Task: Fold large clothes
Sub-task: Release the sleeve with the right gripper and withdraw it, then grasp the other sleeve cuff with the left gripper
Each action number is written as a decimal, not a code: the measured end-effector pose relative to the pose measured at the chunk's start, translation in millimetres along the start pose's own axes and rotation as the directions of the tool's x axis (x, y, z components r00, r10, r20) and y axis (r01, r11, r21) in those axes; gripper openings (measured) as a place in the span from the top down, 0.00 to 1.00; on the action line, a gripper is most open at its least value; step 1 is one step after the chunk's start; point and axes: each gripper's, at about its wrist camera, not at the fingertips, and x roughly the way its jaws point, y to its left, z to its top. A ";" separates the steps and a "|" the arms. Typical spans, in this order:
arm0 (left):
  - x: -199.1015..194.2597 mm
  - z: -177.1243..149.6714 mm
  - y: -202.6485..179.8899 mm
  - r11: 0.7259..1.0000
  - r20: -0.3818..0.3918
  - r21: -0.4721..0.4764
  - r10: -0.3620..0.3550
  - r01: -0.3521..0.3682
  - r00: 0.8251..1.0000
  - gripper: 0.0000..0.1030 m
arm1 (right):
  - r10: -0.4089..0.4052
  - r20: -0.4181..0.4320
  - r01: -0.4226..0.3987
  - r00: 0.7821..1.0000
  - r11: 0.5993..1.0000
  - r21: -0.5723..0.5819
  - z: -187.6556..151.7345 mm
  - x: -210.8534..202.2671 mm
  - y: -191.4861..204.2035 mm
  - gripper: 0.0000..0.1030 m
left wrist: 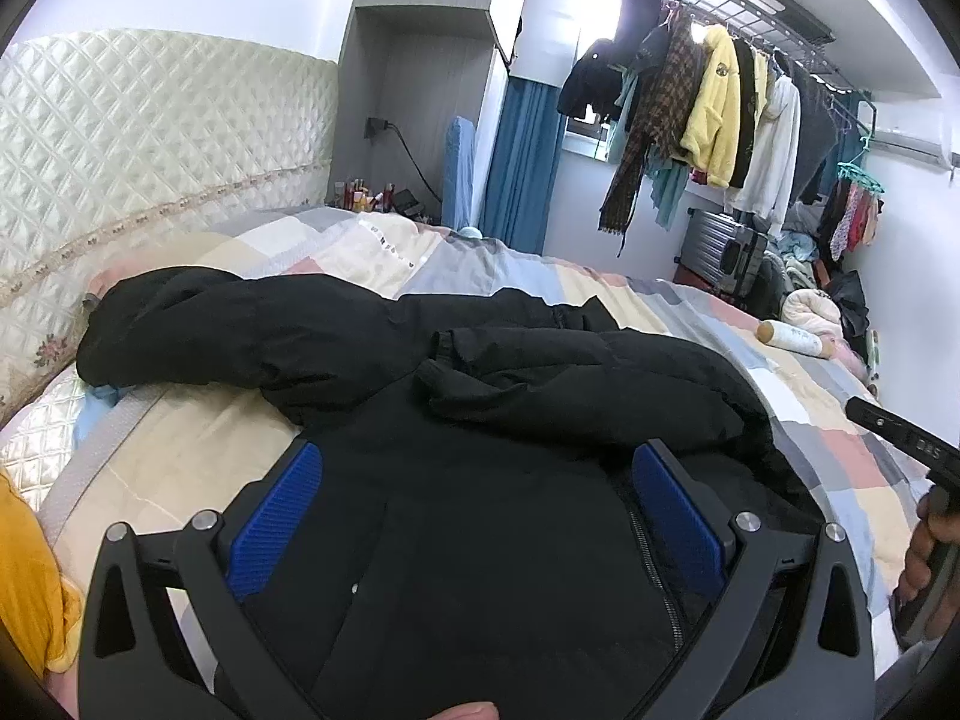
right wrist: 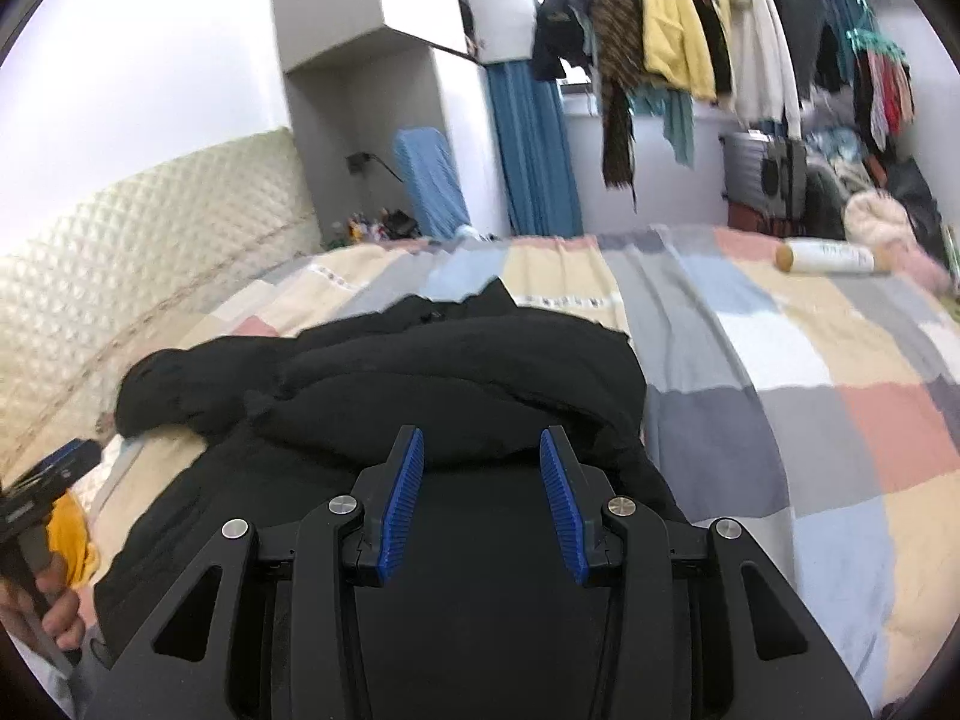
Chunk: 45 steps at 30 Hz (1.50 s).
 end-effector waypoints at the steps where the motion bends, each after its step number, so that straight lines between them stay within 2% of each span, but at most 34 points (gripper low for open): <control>1: -1.6 0.3 -0.6 1.000 0.001 0.001 0.000 0.000 1.000 0.00 | 0.003 0.013 -0.002 1.000 1.000 -0.016 -1.1 -6.9 5.6 0.63; 8: -15.0 0.1 -4.0 1.000 0.020 0.014 0.000 0.000 1.000 0.00 | 0.069 0.068 -0.065 0.995 0.996 -0.056 -22.0 -48.9 33.2 0.63; 15: -18.2 -3.9 2.7 1.000 0.009 0.001 0.007 -0.007 1.000 0.00 | 0.099 0.064 -0.096 0.993 0.994 -0.048 -58.4 -80.0 49.1 0.63; 19: -22.0 -2.9 10.3 1.000 0.016 -0.015 0.013 -0.012 1.000 0.00 | 0.088 0.078 -0.083 0.993 0.995 -0.062 -72.2 -91.9 55.7 0.63; 21: -22.8 1.0 15.2 1.000 0.018 -0.019 0.018 -0.017 1.000 0.00 | 0.076 0.090 -0.069 0.993 0.995 -0.072 -72.8 -92.4 56.3 0.55; 23: -22.9 7.5 22.7 0.999 0.021 -0.023 0.030 -0.030 0.999 0.00 | 0.078 0.099 -0.072 0.992 0.995 -0.063 -72.5 -92.0 54.5 0.42; 25: -21.7 16.4 36.3 0.998 0.008 -0.065 0.028 -0.027 1.000 0.00 | 0.088 0.096 -0.083 0.991 0.995 -0.053 -73.1 -90.8 52.2 0.41; 26: -19.3 24.3 46.9 0.995 -0.014 -0.098 0.003 -0.004 1.000 0.00 | 0.088 0.092 -0.084 0.992 0.995 -0.052 -73.4 -89.1 51.1 0.41; 28: -18.3 37.2 62.6 0.994 -0.030 -0.110 -0.004 0.000 1.000 0.00 | 0.085 0.081 -0.081 0.993 0.995 -0.053 -74.9 -86.7 50.2 0.39; 31: -17.7 55.8 91.5 0.994 -0.038 -0.104 0.013 -0.017 0.999 0.00 | 0.076 0.068 -0.073 0.995 0.997 -0.036 -77.1 -83.5 48.9 0.29; 33: -13.8 69.1 124.4 0.991 -0.048 -0.126 0.032 -0.037 0.998 0.00 | 0.075 0.065 -0.073 0.995 0.997 -0.025 -77.5 -82.2 48.8 0.27; 35: -6.5 78.7 157.1 0.985 -0.060 -0.162 0.043 -0.052 0.997 0.00 | 0.062 0.058 -0.061 0.996 0.998 -0.018 -78.0 -79.2 48.8 0.15; 36: -0.5 83.8 177.6 0.980 -0.068 -0.190 0.047 -0.059 0.997 0.00 | 0.055 0.053 -0.054 0.997 0.998 -0.015 -78.2 -77.0 49.0 0.15; 41: 42.1 88.4 281.6 0.925 -0.096 -0.367 0.070 -0.100 0.993 0.00 | 0.031 0.011 -0.031 0.999 0.999 0.012 -80.0 -63.7 50.6 0.15; 45: 83.9 72.3 346.0 0.861 -0.124 -0.494 0.073 -0.125 0.990 0.01 | 0.021 -0.012 -0.020 1.000 0.999 0.037 -78.8 -54.3 51.9 0.15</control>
